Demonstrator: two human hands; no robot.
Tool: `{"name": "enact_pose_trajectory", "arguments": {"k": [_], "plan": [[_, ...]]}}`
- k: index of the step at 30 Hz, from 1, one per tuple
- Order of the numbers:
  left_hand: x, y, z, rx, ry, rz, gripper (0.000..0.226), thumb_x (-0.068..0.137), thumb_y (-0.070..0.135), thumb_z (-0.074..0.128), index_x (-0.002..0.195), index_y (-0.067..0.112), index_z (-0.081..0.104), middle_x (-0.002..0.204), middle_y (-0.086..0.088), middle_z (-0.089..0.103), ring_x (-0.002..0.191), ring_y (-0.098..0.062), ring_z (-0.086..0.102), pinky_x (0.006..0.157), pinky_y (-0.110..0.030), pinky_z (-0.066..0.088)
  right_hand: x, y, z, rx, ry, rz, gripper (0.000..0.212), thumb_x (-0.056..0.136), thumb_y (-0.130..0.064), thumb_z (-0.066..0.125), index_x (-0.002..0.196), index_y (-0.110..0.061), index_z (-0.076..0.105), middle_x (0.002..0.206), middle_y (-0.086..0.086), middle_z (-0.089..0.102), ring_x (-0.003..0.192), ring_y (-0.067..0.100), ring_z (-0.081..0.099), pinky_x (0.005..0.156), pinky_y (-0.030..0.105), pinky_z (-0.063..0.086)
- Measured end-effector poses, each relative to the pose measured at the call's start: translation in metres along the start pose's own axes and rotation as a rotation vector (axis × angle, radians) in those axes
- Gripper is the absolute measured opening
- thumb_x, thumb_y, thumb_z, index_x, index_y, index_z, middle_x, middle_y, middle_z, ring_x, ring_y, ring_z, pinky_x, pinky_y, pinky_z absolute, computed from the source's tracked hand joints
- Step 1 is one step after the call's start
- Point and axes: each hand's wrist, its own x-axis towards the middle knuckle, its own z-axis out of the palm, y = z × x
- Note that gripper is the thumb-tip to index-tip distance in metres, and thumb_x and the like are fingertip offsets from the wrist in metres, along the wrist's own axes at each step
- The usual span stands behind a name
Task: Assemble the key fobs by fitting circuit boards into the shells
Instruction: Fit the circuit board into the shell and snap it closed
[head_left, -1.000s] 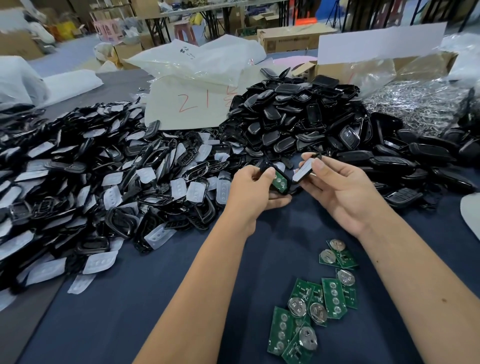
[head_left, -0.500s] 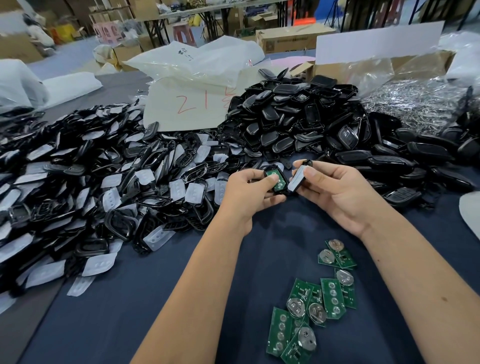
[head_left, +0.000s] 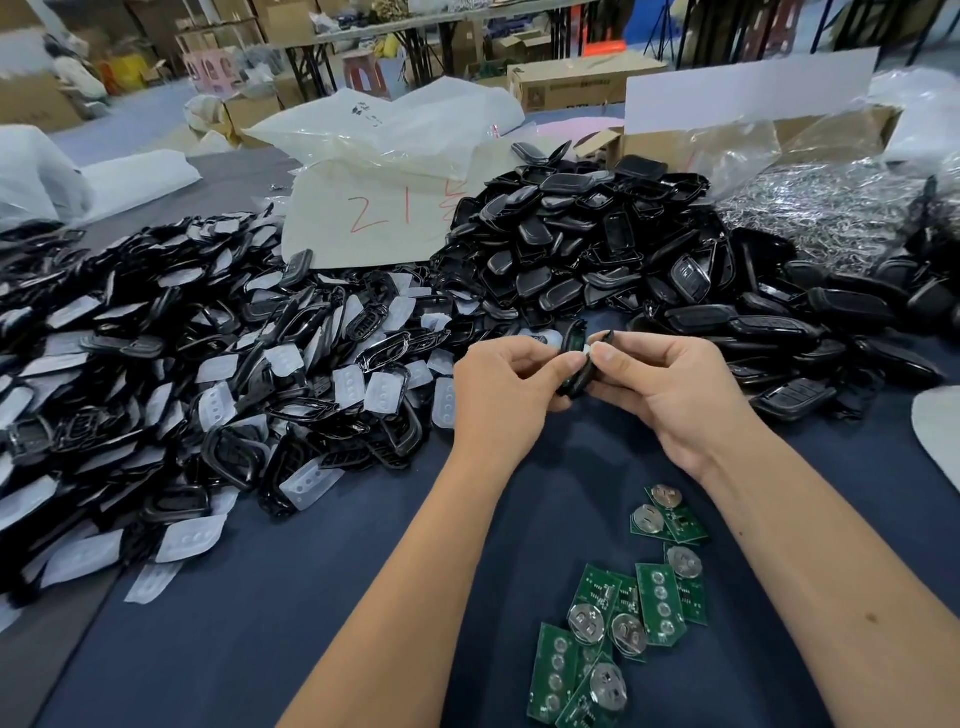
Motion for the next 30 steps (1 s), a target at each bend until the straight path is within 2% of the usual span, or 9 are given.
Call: {"name": "enact_pose_trajectory", "arguments": {"k": [2,5,8,12,14,18,22,26,30], "plan": [[-0.001,0.001,0.002,0.055,0.006,0.048,0.012,0.090,0.018,0.081,0.078,0.020,0.078,0.073,0.001,0.076,0.056,-0.012,0.072,0.055,-0.016,0.052,0.001,0.001,0.000,-0.010,0.018,-0.009,0.036,0.069,-0.021,0.082,0.099,-0.001,0.078,0.101,0.022,0.077,0.090,0.025,0.075,0.078,0.032,0.063],[-0.001,0.000,0.003,0.118,-0.022,0.084,0.008,0.093,0.017,0.076,0.087,0.019,0.081,0.075,0.002,0.077,0.057,-0.011,0.073,0.057,-0.014,0.050,0.001,0.002,-0.001,-0.005,0.034,-0.011,0.032,0.068,-0.022,0.084,0.095,-0.004,0.080,0.092,0.014,0.079,0.084,0.020,0.077,0.076,0.029,0.063],[0.000,0.000,0.005,0.169,-0.062,0.134,0.010,0.096,0.014,0.073,0.097,0.014,0.083,0.082,0.004,0.077,0.064,-0.009,0.073,0.061,-0.017,0.055,0.001,0.001,-0.002,-0.015,0.037,-0.007,0.029,0.065,-0.026,0.087,0.090,-0.010,0.083,0.092,0.011,0.080,0.083,0.017,0.077,0.073,0.026,0.062],[0.000,-0.002,0.004,0.302,-0.081,0.258,0.005,0.089,0.021,0.080,0.093,0.019,0.083,0.078,0.007,0.075,0.074,-0.008,0.070,0.071,-0.033,0.060,-0.002,0.001,0.000,-0.039,0.029,-0.019,0.020,0.067,-0.028,0.087,0.083,-0.017,0.085,0.090,0.010,0.080,0.084,0.018,0.078,0.071,0.025,0.062],[-0.002,-0.002,0.004,0.353,-0.059,0.292,0.012,0.080,0.023,0.088,0.091,0.022,0.082,0.074,0.012,0.071,0.075,-0.004,0.066,0.071,-0.028,0.057,-0.003,0.000,0.002,-0.071,0.038,-0.038,0.022,0.067,-0.031,0.087,0.084,-0.018,0.085,0.089,0.011,0.080,0.082,0.018,0.078,0.069,0.025,0.062],[0.000,-0.002,0.001,0.312,-0.052,0.253,0.016,0.074,0.020,0.092,0.086,0.022,0.082,0.066,0.022,0.067,0.069,0.000,0.064,0.067,-0.021,0.054,-0.003,0.003,0.001,-0.162,0.061,-0.072,0.018,0.076,-0.030,0.089,0.086,-0.016,0.083,0.087,0.011,0.080,0.082,0.022,0.077,0.072,0.034,0.064],[0.003,-0.002,-0.004,0.281,-0.084,0.153,0.016,0.074,0.019,0.093,0.078,0.025,0.078,0.072,0.005,0.073,0.071,-0.021,0.071,0.070,-0.036,0.061,-0.002,0.006,0.001,-0.294,0.082,-0.124,0.020,0.078,-0.029,0.091,0.088,-0.016,0.081,0.087,0.009,0.079,0.084,0.026,0.078,0.074,0.038,0.066],[0.004,0.001,-0.008,0.247,-0.091,0.131,0.027,0.074,0.010,0.091,0.075,0.033,0.077,0.071,0.007,0.074,0.068,-0.011,0.069,0.070,-0.030,0.061,0.000,0.000,-0.006,-0.301,0.020,-0.143,0.038,0.070,-0.039,0.091,0.098,-0.016,0.079,0.087,0.006,0.078,0.082,0.024,0.077,0.070,0.036,0.065],[0.007,0.001,-0.013,0.271,-0.120,0.099,0.024,0.073,0.006,0.091,0.081,0.027,0.081,0.076,0.005,0.077,0.074,-0.016,0.073,0.074,-0.032,0.062,0.002,-0.003,-0.014,-0.371,-0.128,-0.181,0.033,0.083,-0.016,0.086,0.114,-0.027,0.079,0.105,0.009,0.076,0.081,0.019,0.067,0.061,0.027,0.057]]}}
